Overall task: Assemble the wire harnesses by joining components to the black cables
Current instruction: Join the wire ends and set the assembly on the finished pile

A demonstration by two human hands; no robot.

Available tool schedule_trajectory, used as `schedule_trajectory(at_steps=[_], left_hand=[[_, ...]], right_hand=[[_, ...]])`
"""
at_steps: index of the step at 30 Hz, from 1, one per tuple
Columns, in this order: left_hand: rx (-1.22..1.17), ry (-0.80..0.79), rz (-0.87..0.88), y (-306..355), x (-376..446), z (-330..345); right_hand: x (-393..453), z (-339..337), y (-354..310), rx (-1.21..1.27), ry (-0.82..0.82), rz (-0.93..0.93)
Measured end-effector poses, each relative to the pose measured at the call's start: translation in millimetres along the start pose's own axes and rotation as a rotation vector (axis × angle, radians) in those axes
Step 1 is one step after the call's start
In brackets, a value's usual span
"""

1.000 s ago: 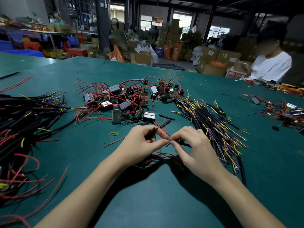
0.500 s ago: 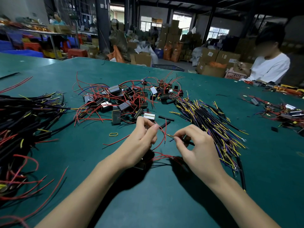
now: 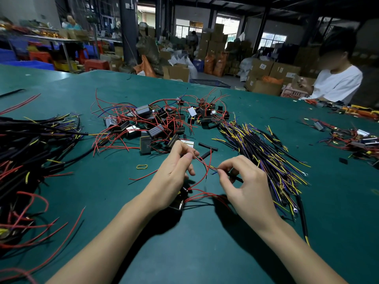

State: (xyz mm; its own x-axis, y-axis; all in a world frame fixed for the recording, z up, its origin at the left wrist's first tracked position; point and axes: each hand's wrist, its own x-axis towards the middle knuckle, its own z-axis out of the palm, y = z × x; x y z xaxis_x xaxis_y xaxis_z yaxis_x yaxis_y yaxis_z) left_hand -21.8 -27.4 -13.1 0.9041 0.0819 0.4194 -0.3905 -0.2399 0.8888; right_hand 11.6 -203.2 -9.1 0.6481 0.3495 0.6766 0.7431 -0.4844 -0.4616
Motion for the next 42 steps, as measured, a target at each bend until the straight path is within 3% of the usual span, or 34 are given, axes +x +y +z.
schedule_trajectory(at_steps=[8, 12, 17, 29, 42], left_hand=[[0.167, -0.038, 0.054, 6, -2, -2], [0.123, -0.028, -0.183, 5, 7, 0], [0.115, -0.035, -0.013, 7, -5, -5], [-0.002, 0.004, 0.015, 10, -2, -5], [0.05, 0.068, 0.037, 10, -2, 1]], right_hand=[[4, -5, -5, 0.008, 0.326, 0.006], [9, -9, -13, 0.121, 0.097, -0.036], [14, -6, -18, 0.103, -0.079, 0.011], [17, -2, -20, 0.143, -0.08, 0.087], [15, -3, -14, 0.08, -0.099, 0.064]])
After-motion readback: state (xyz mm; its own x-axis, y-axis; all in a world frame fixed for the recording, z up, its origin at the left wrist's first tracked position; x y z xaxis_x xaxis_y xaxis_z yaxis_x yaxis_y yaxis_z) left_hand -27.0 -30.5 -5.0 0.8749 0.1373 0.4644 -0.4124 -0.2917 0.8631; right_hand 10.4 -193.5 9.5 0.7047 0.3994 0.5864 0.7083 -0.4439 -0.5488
